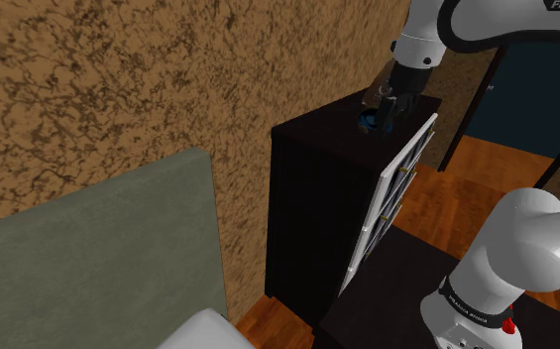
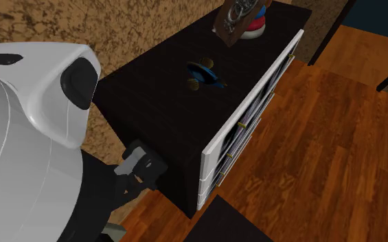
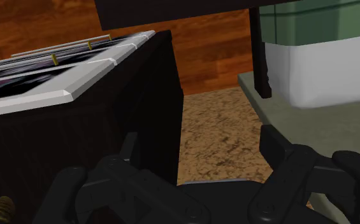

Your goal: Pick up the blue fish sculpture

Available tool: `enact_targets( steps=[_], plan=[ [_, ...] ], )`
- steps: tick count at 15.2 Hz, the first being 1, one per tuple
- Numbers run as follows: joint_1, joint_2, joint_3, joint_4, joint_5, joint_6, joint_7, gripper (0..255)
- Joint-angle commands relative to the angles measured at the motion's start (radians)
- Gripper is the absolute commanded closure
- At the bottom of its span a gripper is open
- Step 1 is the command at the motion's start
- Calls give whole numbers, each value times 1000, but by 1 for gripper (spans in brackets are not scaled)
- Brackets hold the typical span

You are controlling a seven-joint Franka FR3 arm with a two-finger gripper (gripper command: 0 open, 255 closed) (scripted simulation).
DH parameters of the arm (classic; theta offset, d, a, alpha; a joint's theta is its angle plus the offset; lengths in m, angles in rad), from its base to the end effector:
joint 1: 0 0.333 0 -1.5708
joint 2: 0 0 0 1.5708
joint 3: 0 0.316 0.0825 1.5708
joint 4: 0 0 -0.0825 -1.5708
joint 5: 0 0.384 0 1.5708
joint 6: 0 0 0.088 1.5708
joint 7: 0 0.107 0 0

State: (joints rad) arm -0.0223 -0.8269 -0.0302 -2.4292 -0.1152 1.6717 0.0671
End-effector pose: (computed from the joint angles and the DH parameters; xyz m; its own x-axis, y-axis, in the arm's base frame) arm 0.3040 -0.0297 0.5777 0.9923 -0.0992 0.0748 -0.1057 -0.9905 0.0880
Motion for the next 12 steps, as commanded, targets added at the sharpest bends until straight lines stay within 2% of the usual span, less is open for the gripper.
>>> enact_targets(
  steps=[1,12],
  plan=[
    [0,0,0,0,0,0,0,0],
    [-110,138,-155,-64,-209,313,-118,0]
  ],
)
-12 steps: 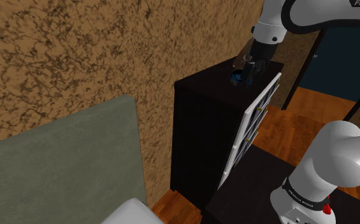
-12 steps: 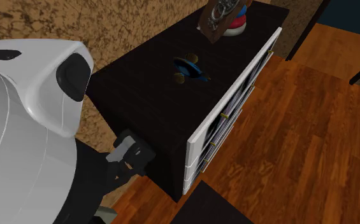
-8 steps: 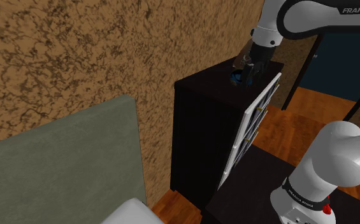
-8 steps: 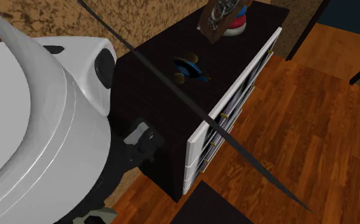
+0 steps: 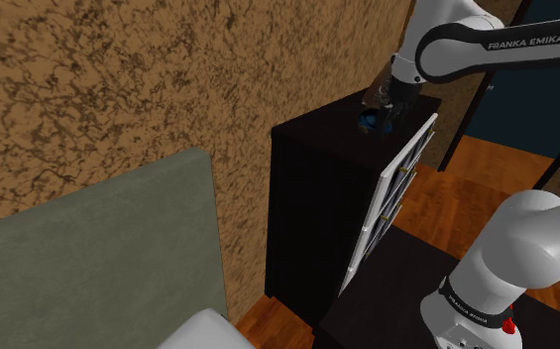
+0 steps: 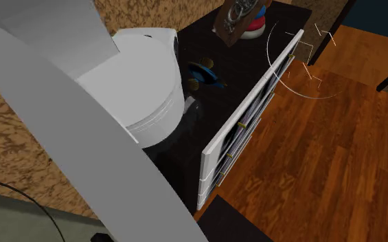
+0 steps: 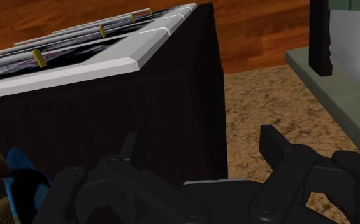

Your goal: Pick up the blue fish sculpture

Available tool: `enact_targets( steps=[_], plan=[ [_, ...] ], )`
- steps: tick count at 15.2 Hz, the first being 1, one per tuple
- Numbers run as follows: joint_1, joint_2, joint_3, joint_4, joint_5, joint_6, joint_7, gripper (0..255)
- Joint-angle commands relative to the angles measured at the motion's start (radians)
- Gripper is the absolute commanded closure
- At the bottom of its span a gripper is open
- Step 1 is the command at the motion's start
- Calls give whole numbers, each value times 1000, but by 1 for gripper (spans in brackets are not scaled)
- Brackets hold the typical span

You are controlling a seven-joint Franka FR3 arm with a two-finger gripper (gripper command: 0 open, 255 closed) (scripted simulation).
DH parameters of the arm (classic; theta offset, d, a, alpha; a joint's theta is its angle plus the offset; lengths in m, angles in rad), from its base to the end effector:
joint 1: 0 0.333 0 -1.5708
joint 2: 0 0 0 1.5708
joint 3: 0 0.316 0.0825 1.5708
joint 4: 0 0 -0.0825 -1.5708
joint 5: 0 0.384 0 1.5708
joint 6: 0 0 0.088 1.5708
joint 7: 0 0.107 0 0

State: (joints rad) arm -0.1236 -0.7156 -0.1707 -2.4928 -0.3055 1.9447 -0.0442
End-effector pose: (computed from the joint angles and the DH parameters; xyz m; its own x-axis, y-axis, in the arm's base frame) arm 0.3324 -0.1303 0.5338 0.9828 -0.1131 0.1460 -0.1404 -0.9712 0.1924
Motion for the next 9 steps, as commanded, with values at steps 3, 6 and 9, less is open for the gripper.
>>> enact_targets(
  steps=[3,6,9],
  plan=[
    [-36,87,-59,8,-68,129,-32,0],
    [-60,156,-103,28,-110,218,-55,0],
    [-81,232,-147,59,-145,304,-78,0]
  ],
)
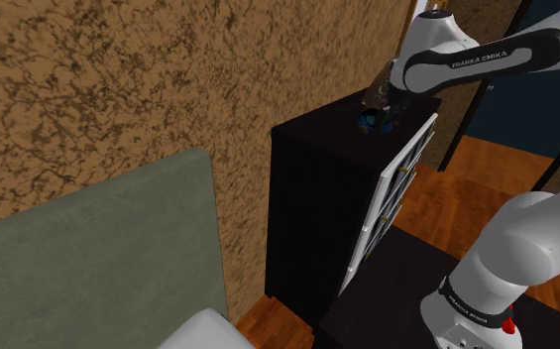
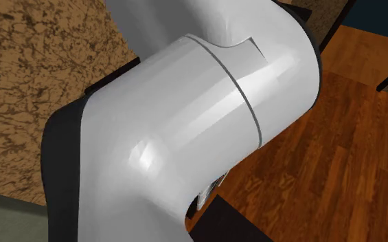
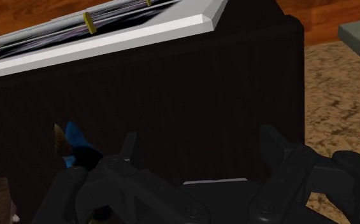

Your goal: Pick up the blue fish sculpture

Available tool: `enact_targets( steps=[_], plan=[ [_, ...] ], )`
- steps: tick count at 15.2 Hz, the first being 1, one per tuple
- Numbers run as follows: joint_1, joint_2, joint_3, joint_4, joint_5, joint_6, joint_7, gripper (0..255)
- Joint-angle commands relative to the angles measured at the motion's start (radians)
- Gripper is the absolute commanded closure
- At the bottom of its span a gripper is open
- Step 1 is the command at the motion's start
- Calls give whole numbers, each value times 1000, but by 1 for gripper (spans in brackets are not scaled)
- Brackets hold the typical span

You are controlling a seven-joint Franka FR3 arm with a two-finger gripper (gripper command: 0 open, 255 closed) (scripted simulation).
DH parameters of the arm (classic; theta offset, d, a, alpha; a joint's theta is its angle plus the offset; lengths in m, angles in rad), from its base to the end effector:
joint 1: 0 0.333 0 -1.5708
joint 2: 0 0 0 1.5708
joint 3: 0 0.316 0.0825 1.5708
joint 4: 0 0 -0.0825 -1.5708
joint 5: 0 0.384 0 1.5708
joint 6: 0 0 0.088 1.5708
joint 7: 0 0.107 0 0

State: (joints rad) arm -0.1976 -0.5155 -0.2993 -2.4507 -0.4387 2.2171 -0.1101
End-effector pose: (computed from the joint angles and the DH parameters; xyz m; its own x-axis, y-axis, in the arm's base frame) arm 0.3619 -0.2224 0.5015 0.9703 -0.1164 0.2119 -0.1749 -0.9430 0.2831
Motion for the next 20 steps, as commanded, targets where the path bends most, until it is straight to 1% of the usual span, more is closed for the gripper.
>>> enact_targets(
  steps=[1,4,7,10,12,13,20],
  plan=[
    [-13,58,-33,30,-21,60,-20,0],
    [-28,141,-77,75,-40,141,-44,0],
    [-39,227,-121,129,-45,219,-73,0],
    [-47,317,-164,192,-31,291,-110,0],
    [-52,379,-191,239,-10,337,-140,0],
    [-53,394,-197,250,-3,347,-148,0],
    [-62,441,-205,200,-20,442,-119,0]
  ],
)
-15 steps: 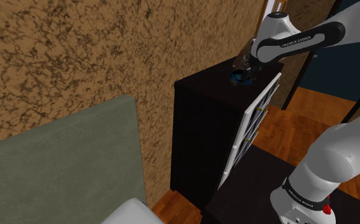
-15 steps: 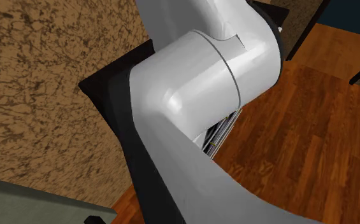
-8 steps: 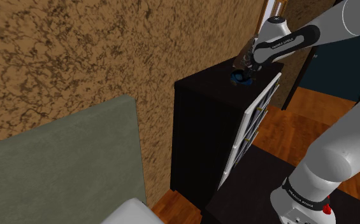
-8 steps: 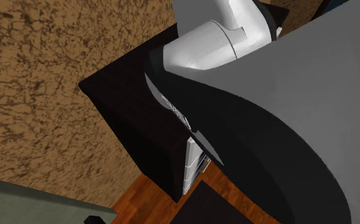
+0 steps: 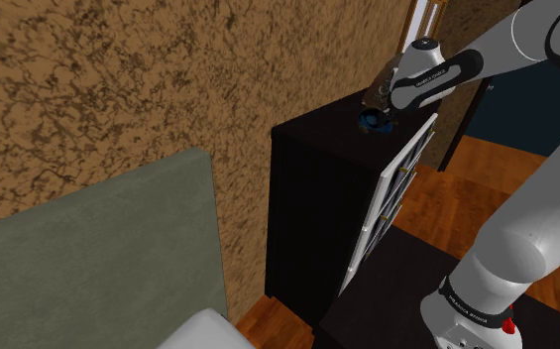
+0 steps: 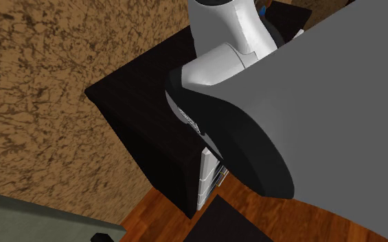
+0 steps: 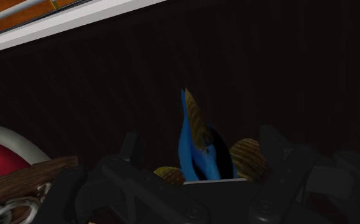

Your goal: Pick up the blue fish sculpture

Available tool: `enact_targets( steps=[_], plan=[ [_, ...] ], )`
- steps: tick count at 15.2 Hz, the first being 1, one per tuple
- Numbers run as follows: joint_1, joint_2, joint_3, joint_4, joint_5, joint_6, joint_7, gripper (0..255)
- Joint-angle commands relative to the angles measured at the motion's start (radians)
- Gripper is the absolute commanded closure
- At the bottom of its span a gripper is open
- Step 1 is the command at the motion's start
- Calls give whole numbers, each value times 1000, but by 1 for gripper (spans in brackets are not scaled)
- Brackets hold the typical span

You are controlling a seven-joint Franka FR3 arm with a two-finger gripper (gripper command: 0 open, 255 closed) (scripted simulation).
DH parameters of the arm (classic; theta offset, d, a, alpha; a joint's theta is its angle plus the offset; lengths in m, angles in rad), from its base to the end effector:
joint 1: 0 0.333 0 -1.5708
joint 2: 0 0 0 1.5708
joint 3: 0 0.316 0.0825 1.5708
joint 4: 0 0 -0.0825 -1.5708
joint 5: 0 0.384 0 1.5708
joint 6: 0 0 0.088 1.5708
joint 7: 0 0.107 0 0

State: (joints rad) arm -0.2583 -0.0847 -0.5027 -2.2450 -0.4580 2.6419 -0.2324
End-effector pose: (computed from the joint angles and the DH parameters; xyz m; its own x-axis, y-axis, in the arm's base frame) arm 0.4019 -0.3723 0.4483 0.9450 -0.1083 0.3086 -0.2349 -0.8812 0.4102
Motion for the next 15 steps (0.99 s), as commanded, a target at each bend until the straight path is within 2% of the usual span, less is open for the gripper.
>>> enact_targets(
  steps=[1,2,3,12,15],
  plan=[
    [-2,15,-3,-10,-2,25,6,0],
    [-2,15,-3,-10,-2,25,6,0],
    [-3,14,-3,-13,-4,27,7,255],
    [-2,15,-3,-10,-2,25,6,255],
    [2,-7,1,10,5,-16,-7,255]
  ],
)
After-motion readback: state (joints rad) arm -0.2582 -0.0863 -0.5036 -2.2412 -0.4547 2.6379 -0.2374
